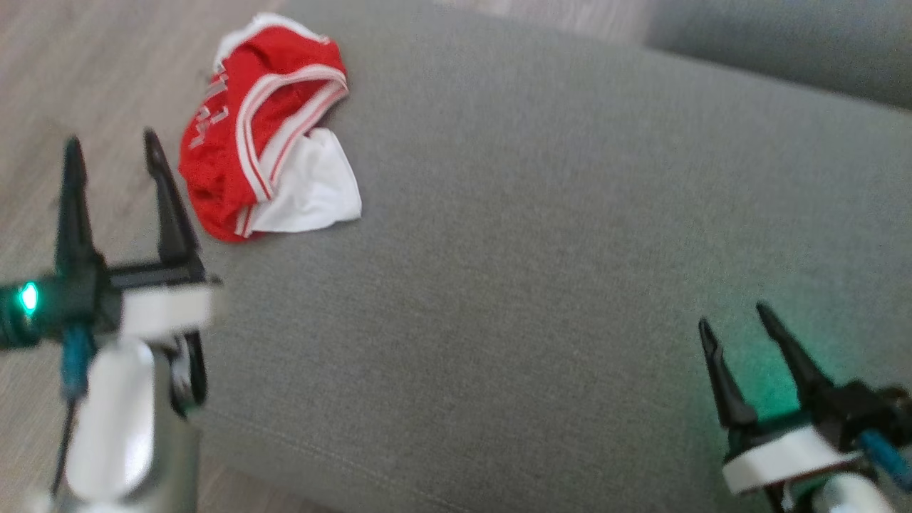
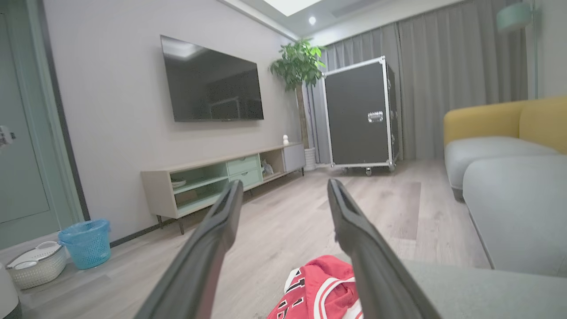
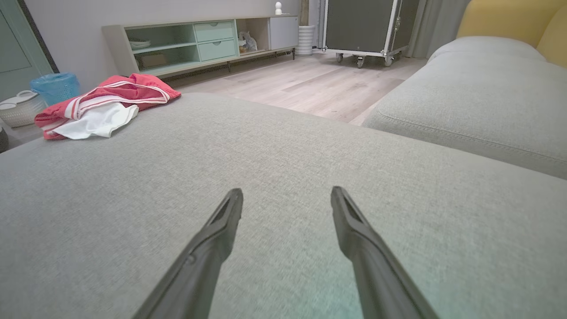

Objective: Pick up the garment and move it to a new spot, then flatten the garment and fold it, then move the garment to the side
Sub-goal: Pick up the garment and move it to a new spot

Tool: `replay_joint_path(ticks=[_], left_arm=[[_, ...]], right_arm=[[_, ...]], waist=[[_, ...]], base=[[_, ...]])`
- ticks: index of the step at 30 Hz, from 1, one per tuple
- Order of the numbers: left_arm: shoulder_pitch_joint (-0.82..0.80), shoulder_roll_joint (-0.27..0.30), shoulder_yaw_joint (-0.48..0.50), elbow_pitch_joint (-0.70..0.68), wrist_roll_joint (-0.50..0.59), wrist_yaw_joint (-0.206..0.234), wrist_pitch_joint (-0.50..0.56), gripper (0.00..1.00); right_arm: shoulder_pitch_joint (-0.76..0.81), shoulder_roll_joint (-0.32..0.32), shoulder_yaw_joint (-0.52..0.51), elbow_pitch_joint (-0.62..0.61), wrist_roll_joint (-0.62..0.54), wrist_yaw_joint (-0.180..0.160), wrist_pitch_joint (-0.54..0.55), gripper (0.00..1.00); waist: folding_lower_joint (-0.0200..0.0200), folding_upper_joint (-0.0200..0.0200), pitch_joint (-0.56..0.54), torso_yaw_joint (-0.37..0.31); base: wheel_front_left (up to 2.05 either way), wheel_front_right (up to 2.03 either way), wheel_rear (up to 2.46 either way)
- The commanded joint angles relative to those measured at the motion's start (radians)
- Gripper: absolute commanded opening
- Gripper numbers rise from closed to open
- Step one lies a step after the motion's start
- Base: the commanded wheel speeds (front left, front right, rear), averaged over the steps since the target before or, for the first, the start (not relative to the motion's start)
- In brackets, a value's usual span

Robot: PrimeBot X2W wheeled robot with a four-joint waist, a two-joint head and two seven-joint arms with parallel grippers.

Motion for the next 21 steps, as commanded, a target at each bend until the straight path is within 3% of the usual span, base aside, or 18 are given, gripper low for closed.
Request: replay_joint_path(ticks=[1,5,12,21], left_arm=[[-0.040,0.034,0.046,0.000,-0.001,-0.005,-0.004,1.00],[-0.251,0.074,0.053,0.216,-0.022,-0.031,0.050,1.00],[-0.559,0.128,0.052,0.631,-0.070,-0.099,0.235,1.00],[-0.666,0.171,0.072,1.035,-0.113,-0.097,0.367,1.00]], right_arm=[[-0.039,-0.027,0.023,-0.037,-0.001,-0.001,-0.011,1.00],[-0.086,-0.074,0.035,-0.055,-0.001,-0.001,-0.011,1.00],[-0.153,-0.164,0.056,-0.093,-0.005,-0.001,-0.011,1.00],[-0.209,-0.198,0.070,-0.122,0.006,-0.001,-0.011,1.00]], waist=[[-0.0003,0.0000,0.079,-0.025],[-0.0003,0.0000,0.159,-0.046],[-0.0003,0.0000,0.291,-0.098],[-0.0003,0.0000,0.350,-0.168]], base=[[0.00,0.00,0.00],[0.00,0.00,0.00],[0.00,0.00,0.00],[0.00,0.00,0.00]])
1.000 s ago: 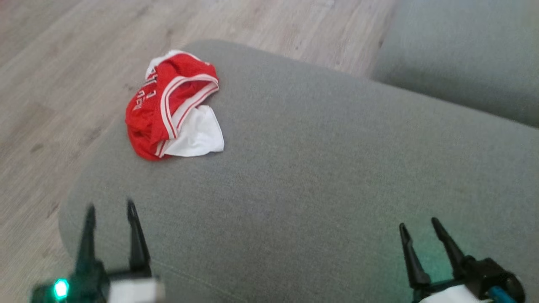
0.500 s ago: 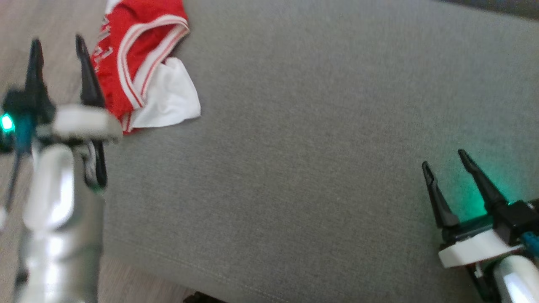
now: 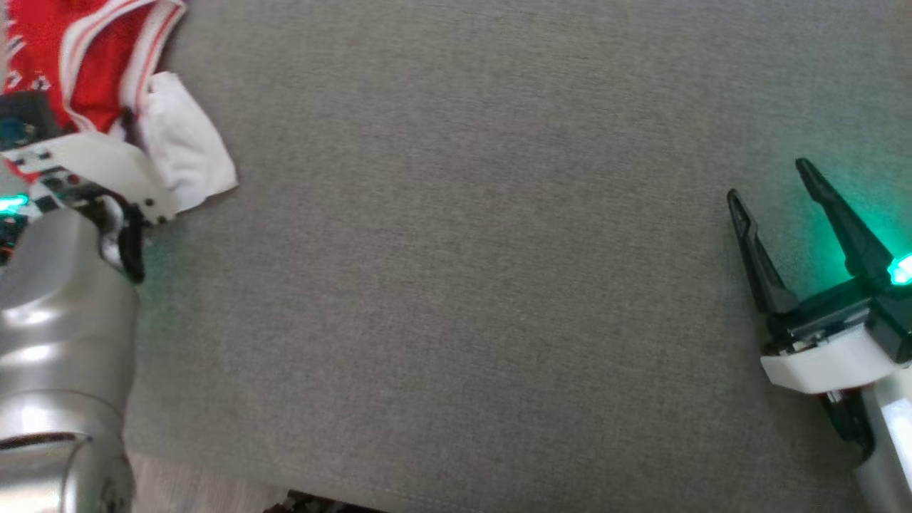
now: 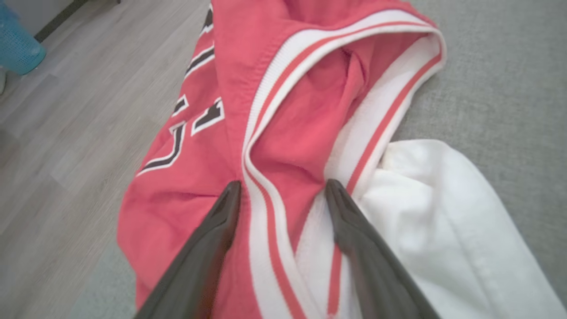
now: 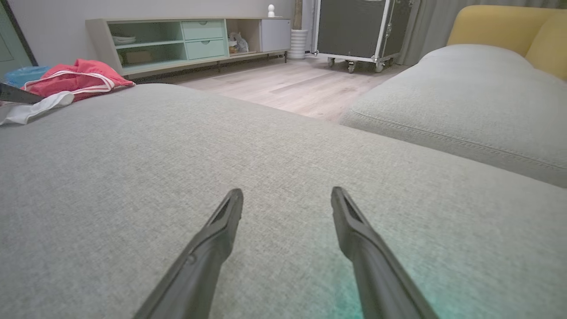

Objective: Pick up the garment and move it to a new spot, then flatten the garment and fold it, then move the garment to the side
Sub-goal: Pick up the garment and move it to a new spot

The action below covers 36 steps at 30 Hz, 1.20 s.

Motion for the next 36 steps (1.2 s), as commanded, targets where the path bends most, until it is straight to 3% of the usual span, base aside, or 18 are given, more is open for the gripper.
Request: replay_joint_path(ticks=[1,2,10,18,27,36], left_arm=[[-0.012,0.072,0.020,0.018,0.000,0.006,-0.007,0.35],[-0.014,0.075,0.023,0.027,-0.004,0.006,-0.022,0.00],[-0.070,0.118,0.014,0.015,-0.015,-0.065,-0.203,0.00],[-0.112,0.155,-0.068,-0.075,0.037,-0.111,-0.296,0.00],[-0.082,0.140,-0.163,-0.249,0.064,-0.133,-0.268,0.00],[0.013,0.057,-0.261,-0.533,0.002,-0.139,-0.125,0.00]], right_arm=[[0.024,-0.015,0.011,0.004,0.005,-0.001,-0.001,1.00],[0.025,-0.014,0.010,0.004,0.005,-0.001,-0.001,1.00],[0.032,0.057,0.028,0.031,0.015,-0.001,-0.001,1.00],[0.084,0.163,0.047,0.067,0.039,-0.001,-0.001,1.00],[0.163,0.226,0.047,0.079,0.058,-0.001,-0.001,1.00],[0.210,0.246,0.045,0.072,0.068,-0.001,-0.001,1.00]], waist=[[0.0000,0.0000,0.011,-0.020],[0.0000,0.0000,0.008,-0.023],[0.0000,0.0000,-0.110,-0.066],[0.0000,0.0000,-0.329,-0.188],[0.0000,0.0000,-0.485,-0.349],[0.0000,0.0000,-0.536,-0.483]], base=[[0.00,0.00,0.00],[0.00,0.00,0.00],[0.00,0.00,0.00],[0.00,0.00,0.00],[0.00,0.00,0.00],[0.00,0.00,0.00]])
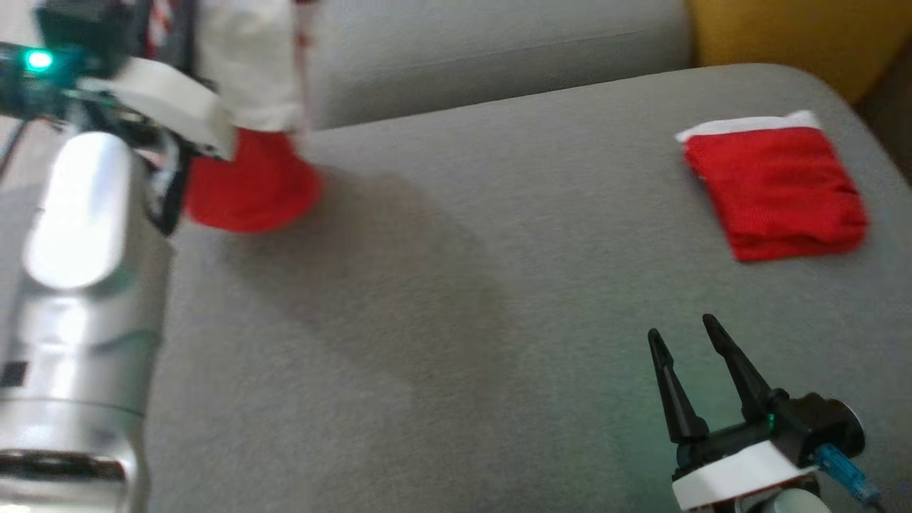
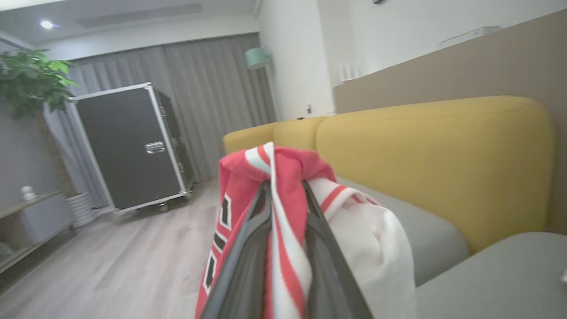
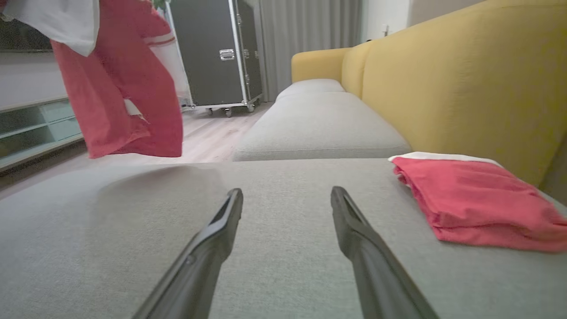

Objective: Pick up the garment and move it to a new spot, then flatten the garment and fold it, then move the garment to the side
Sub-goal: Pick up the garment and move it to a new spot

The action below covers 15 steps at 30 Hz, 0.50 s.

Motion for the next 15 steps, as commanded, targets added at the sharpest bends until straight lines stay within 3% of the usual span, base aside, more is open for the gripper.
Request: replay_joint_path(ticks=[1,7,15], left_arm=[[-0.020,0.025,0.014,-0.060,-0.016,0.002,0.017,0.00],[0.111,-0.024,-0.039,-0.172,-0.087,0.002,0.071,0.00],[0.346,-0.073,-0.077,-0.140,-0.105,0.021,-0.038,0.00]], right_arm=[[-0.019,-0.004,0.021,-0.035,0.007,-0.001,-0.002,1.00],[-0.033,0.003,0.036,-0.037,0.015,-0.001,-0.002,1.00],[-0.055,0.019,0.029,-0.039,0.014,-0.001,-0.002,1.00]], waist=[[0.0002,-0.0001,-0.034,-0.061],[0.0002,-0.0001,-0.001,-0.106],[0.0002,-0.0001,0.068,-0.124]], base=[[0.00,0.00,0.00],[0.00,0.00,0.00],[0.00,0.00,0.00]])
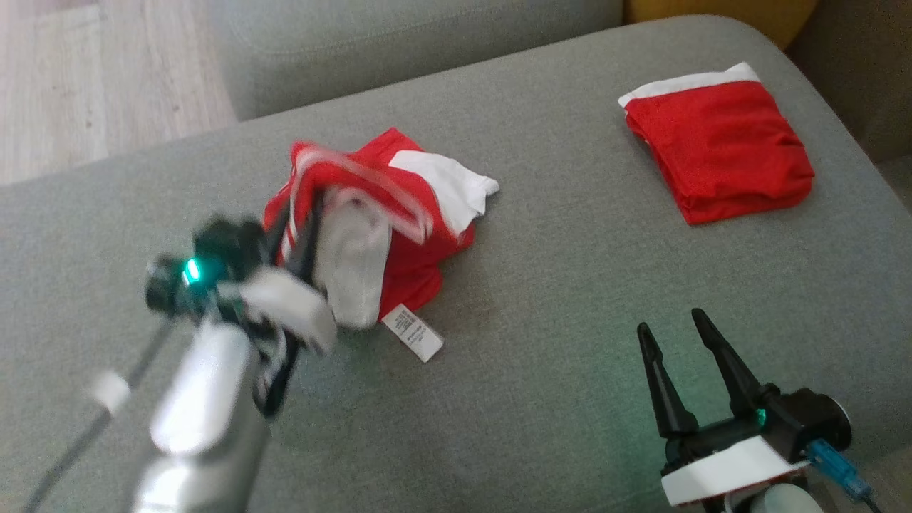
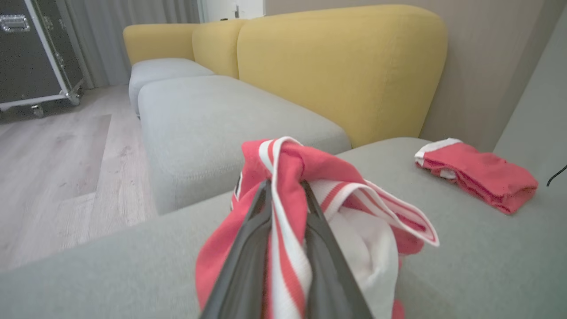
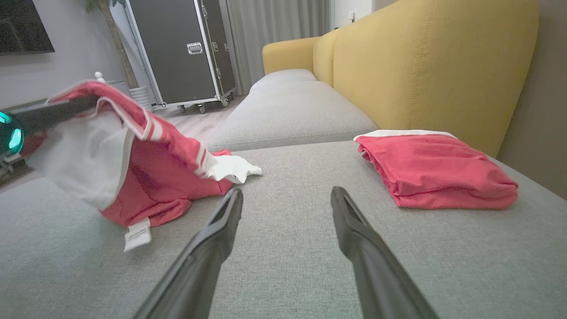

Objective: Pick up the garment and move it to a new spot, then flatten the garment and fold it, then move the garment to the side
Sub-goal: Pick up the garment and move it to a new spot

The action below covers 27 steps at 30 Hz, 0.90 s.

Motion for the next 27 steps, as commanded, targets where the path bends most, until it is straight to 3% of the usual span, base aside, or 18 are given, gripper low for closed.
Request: replay_joint_path(ticks=[1,2,3,4,13,21,27], left_arm=[[-0.021,0.011,0.015,-0.026,0.001,0.004,-0.044,0.00],[0.006,0.001,0.007,-0.011,-0.003,0.002,-0.072,0.00],[0.030,-0.008,0.003,0.007,-0.010,0.002,-0.096,0.68],[0.051,-0.016,0.000,0.024,-0.013,0.002,-0.124,1.00],[0.211,-0.072,0.012,0.034,-0.056,0.044,-0.214,1.00],[0.402,-0.084,0.079,-0.250,0.036,0.191,-0.215,1.00],[0.551,-0.086,0.117,-0.413,0.121,0.266,-0.215,1.00]], right_arm=[[-0.042,0.002,0.015,-0.033,0.004,-0.001,-0.002,1.00],[-0.042,0.003,0.014,-0.031,0.003,-0.001,-0.002,1.00],[-0.041,0.004,0.012,-0.028,0.003,-0.001,-0.002,1.00],[-0.039,0.006,0.009,-0.025,0.004,-0.001,-0.002,1.00],[0.001,0.006,-0.025,0.014,0.008,-0.001,-0.002,1.00],[0.039,0.019,-0.075,0.017,-0.037,-0.001,-0.002,1.00],[0.078,0.046,-0.138,0.013,-0.095,-0.001,-0.002,1.00]], waist=[[-0.0002,-0.0001,0.011,0.000],[-0.0002,-0.0001,0.012,0.004],[-0.0002,-0.0001,0.011,0.008],[-0.0002,-0.0001,0.007,0.013],[-0.0002,-0.0001,-0.069,0.103],[-0.0002,-0.0001,-0.130,0.215],[-0.0002,-0.0001,-0.176,0.256]], base=[[0.00,0.00,0.00],[0.00,0.00,0.00],[0.00,0.00,0.00],[0.00,0.00,0.00],[0.00,0.00,0.00],[0.00,0.00,0.00],[0.00,0.00,0.00]])
